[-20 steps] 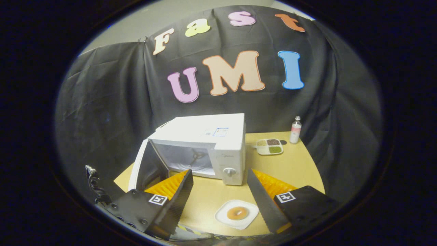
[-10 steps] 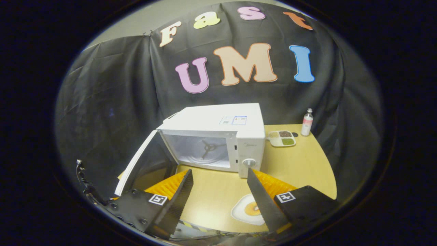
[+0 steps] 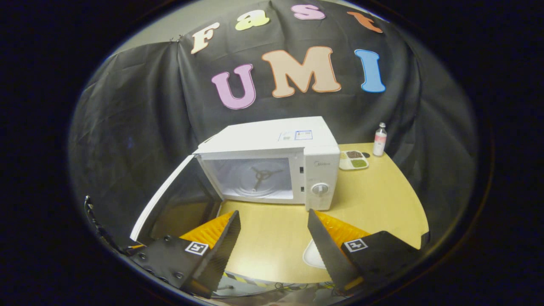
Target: Open the microwave oven with the left hand, put the food in, and close the microwave oven.
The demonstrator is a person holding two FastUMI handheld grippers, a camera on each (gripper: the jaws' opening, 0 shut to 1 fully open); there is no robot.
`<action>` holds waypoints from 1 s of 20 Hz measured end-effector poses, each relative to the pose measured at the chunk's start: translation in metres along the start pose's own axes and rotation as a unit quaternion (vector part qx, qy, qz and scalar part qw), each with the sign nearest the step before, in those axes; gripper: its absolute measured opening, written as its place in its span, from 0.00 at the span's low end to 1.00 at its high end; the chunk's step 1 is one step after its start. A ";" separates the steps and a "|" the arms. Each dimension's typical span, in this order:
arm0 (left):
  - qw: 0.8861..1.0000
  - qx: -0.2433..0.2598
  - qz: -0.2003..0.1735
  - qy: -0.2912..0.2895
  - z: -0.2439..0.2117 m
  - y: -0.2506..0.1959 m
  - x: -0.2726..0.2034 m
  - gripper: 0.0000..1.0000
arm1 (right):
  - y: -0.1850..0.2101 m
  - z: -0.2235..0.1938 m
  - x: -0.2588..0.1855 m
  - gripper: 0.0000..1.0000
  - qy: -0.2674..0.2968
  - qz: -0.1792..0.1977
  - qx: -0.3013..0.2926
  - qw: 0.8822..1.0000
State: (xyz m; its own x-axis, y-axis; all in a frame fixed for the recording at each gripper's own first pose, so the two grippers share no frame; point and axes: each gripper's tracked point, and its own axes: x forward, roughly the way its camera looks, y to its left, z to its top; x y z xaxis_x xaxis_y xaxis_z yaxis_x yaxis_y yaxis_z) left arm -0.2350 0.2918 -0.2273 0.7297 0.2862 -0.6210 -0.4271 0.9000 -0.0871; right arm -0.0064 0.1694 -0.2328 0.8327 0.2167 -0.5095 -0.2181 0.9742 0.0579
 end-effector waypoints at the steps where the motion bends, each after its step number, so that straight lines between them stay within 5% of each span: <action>1: 1.000 -0.005 0.000 0.001 0.002 0.006 0.000 0.93 | 0.001 -0.005 0.001 0.99 0.004 -0.005 0.002 1.000; 9: 0.998 -0.020 0.061 -0.028 0.028 0.080 0.005 0.93 | 0.002 -0.021 0.009 1.00 0.011 -0.033 0.012 0.999; 20: 0.967 -0.057 0.201 -0.145 0.115 0.136 -0.025 0.93 | -0.102 -0.092 0.028 0.99 0.119 -0.112 0.021 0.986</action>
State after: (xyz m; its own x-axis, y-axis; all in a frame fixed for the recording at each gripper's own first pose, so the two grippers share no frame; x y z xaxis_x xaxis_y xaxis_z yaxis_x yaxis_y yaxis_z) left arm -0.2495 0.4444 -0.1345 0.6050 0.6999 -0.3795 -0.7507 0.6603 0.0209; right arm -0.0072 0.0708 -0.3317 0.7138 -0.0196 -0.7001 -0.0173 0.9988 -0.0456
